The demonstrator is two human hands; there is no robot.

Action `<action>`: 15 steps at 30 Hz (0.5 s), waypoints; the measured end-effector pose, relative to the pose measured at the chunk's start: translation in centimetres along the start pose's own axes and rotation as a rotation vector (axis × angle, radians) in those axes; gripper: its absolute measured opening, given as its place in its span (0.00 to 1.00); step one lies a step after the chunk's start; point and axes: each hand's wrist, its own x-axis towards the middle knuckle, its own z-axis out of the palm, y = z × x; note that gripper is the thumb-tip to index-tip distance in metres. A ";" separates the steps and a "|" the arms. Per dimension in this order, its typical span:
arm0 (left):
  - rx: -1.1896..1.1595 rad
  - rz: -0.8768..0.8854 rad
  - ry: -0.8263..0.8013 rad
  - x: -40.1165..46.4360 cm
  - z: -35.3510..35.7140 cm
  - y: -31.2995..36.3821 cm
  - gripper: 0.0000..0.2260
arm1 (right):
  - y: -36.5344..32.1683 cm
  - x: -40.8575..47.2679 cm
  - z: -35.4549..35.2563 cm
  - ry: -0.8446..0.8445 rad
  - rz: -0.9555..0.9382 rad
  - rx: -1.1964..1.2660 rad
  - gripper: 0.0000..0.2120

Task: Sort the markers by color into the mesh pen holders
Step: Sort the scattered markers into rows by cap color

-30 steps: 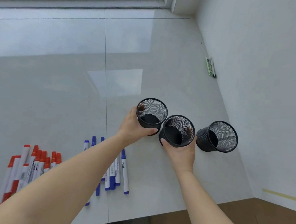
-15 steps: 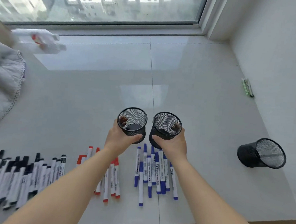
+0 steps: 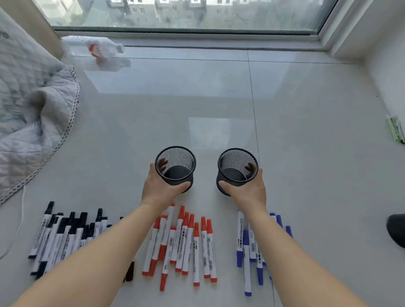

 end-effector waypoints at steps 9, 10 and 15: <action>-0.057 0.004 -0.006 1.9 0.0 -1.3 0.33 | 0.2 1.1 1.8 0.014 -0.052 -0.025 0.36; -0.058 0.000 -0.008 1.9 0.0 -1.6 0.33 | 0.4 1.1 1.9 0.017 -0.051 -0.011 0.35; -0.066 -0.002 0.004 1.9 0.2 -2.4 0.34 | 1.1 1.2 2.0 0.030 -0.077 0.029 0.33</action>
